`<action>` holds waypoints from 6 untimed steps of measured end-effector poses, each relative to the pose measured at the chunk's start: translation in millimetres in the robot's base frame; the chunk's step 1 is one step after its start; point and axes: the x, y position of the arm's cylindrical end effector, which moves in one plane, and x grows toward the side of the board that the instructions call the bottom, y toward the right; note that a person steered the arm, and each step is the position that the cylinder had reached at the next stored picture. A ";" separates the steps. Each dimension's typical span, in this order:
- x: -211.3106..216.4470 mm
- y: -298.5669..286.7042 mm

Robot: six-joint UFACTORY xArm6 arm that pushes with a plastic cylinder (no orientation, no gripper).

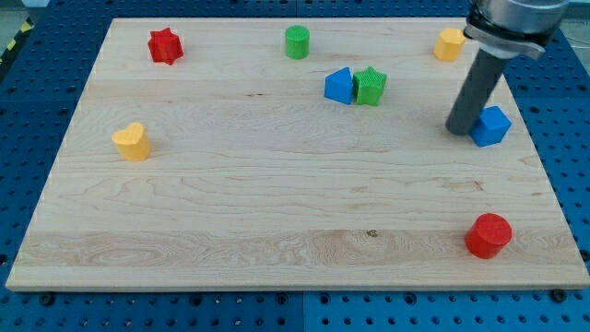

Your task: Move the green star to the bottom center of the board

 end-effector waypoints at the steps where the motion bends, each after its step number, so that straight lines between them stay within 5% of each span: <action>1: -26.9 -8.8; 3: -67.8 -25.4; 6: -36.3 -73.2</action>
